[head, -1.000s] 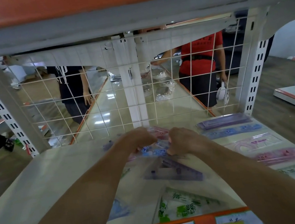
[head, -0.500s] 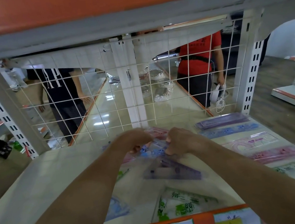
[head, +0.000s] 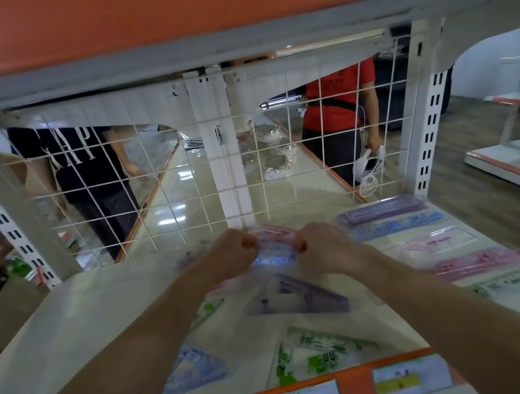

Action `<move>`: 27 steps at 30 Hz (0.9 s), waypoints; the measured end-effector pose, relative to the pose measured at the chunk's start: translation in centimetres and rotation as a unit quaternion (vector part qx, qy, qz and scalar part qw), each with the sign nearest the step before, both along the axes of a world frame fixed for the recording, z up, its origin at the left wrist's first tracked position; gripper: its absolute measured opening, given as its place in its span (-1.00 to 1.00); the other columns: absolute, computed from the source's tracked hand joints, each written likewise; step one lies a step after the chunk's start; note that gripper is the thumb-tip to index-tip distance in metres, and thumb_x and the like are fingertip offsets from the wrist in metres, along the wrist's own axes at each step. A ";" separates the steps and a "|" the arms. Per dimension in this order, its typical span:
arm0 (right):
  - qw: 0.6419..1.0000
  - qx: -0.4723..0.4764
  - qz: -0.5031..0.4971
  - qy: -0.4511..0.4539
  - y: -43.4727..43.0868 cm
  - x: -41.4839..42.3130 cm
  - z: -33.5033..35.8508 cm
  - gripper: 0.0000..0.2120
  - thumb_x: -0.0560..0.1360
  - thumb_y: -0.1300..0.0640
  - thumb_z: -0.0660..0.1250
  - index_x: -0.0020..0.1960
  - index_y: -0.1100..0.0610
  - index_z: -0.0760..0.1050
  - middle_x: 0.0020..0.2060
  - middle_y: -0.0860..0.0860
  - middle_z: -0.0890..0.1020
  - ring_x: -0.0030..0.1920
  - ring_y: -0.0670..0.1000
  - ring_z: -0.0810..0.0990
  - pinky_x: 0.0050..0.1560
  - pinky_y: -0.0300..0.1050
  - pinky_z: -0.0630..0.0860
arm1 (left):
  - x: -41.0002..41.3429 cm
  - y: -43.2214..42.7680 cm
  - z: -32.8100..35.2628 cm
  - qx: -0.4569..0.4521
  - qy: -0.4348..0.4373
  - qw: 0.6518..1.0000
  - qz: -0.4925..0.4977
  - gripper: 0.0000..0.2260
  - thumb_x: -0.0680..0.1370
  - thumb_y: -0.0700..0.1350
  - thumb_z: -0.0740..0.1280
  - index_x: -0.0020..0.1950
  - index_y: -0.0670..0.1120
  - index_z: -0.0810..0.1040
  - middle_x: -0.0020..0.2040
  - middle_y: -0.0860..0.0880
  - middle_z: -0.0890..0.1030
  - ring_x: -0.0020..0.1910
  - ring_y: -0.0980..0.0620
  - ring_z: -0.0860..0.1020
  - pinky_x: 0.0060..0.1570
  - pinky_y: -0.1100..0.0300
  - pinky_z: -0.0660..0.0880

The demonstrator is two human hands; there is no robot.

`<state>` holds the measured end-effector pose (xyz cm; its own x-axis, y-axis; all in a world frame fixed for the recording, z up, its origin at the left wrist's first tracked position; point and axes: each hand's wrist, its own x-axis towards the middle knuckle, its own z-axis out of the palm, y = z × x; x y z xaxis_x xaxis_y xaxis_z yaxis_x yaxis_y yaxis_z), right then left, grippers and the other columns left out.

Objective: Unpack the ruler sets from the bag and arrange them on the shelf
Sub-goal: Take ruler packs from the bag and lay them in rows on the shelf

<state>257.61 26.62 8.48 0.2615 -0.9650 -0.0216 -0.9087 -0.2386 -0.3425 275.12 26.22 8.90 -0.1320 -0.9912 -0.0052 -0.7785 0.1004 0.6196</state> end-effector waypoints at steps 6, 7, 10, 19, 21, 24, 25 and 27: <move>0.999 -0.031 0.006 -0.012 0.0 0.3 -0.2 -0.76 0.52 0.23 0.18 -0.32 0.09 0.39 -0.23 0.07 0.52 -0.20 0.07 0.44 -0.21 -0.15 0.29 | -1.6 -0.1 -0.2 0.002 -0.034 0.999 -0.010 -0.81 0.58 -0.22 0.16 -0.21 -0.18 0.45 -0.30 -0.04 0.40 -0.27 0.01 0.38 -0.40 0.28 0.22; 0.999 -0.040 0.012 -0.024 0.0 0.2 -0.3 -0.80 0.53 0.23 0.17 -0.23 0.10 0.46 -0.18 0.09 0.56 -0.19 0.06 0.44 -0.20 -0.16 0.28 | -1.8 0.0 -0.1 0.007 -0.038 0.999 -0.011 -0.86 0.58 -0.23 0.15 -0.07 -0.20 0.49 -0.21 -0.06 0.46 -0.19 -0.03 0.42 -0.36 0.29 0.26; 0.997 -0.070 0.025 -0.021 -0.1 0.2 -0.4 -0.85 0.56 0.16 0.20 0.02 0.13 0.54 -0.09 0.07 0.59 -0.12 0.08 0.50 -0.15 -0.17 0.29 | -2.1 0.4 -0.2 0.026 -0.040 0.999 -0.010 -0.60 0.60 -0.22 0.11 0.45 -0.12 0.24 0.27 -0.17 0.47 0.14 -0.09 0.47 -0.08 0.26 0.30; 0.989 -0.137 0.043 0.039 -0.1 1.0 -1.1 -0.69 0.56 0.12 0.14 0.26 0.04 0.48 0.12 0.06 0.60 0.14 0.10 0.54 0.07 -0.09 0.41 | -2.0 0.1 0.3 -0.020 0.008 1.000 0.001 -0.78 0.59 -0.17 0.17 0.08 -0.23 0.57 -0.01 -0.18 0.56 -0.03 -0.05 0.49 -0.12 0.18 0.34; 0.988 -0.148 0.043 0.031 -0.3 0.8 -1.3 -0.71 0.56 0.15 0.11 0.22 0.05 0.50 0.09 0.08 0.61 0.11 0.12 0.55 0.03 -0.07 0.40 | -1.7 -0.2 0.2 -0.048 0.022 0.999 0.012 -0.77 0.58 -0.18 0.19 0.00 -0.28 0.59 -0.03 -0.24 0.60 -0.10 -0.08 0.52 -0.16 0.14 0.38; 0.988 -0.142 0.039 0.036 -0.6 0.7 -1.6 -0.72 0.55 0.15 0.13 0.17 0.08 0.54 0.04 0.10 0.62 0.08 0.13 0.57 -0.02 -0.08 0.40 | -1.1 -0.2 -0.4 -0.063 0.023 0.998 -0.010 -0.82 0.53 -0.25 0.25 -0.04 -0.30 0.63 -0.07 -0.26 0.63 -0.10 -0.11 0.58 -0.06 0.06 0.46; 0.988 -0.143 0.043 0.032 -0.7 0.5 -1.6 -0.73 0.56 0.15 0.13 0.14 0.09 0.55 0.02 0.09 0.63 0.06 0.13 0.57 -0.05 -0.09 0.39 | -1.0 -0.2 -0.4 -0.067 0.027 0.997 -0.012 -0.83 0.51 -0.26 0.27 -0.04 -0.29 0.63 -0.10 -0.26 0.64 -0.14 -0.06 0.56 -0.08 0.08 0.46; 0.990 -0.131 0.043 0.005 -0.9 0.1 -1.5 -0.77 0.57 0.15 0.14 0.04 0.09 0.57 -0.06 0.07 0.61 -0.02 0.11 0.55 -0.14 -0.12 0.32 | -0.6 -0.4 -0.5 -0.078 0.024 0.997 -0.002 -0.86 0.51 -0.24 0.31 -0.05 -0.26 0.65 -0.17 -0.23 0.63 -0.22 -0.01 0.49 -0.17 0.12 0.45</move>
<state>257.75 25.76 6.96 0.3435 -0.9122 0.2231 -0.8841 -0.3943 -0.2508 274.49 25.77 8.36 -0.1323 -0.9789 0.1558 -0.7474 0.2018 0.6330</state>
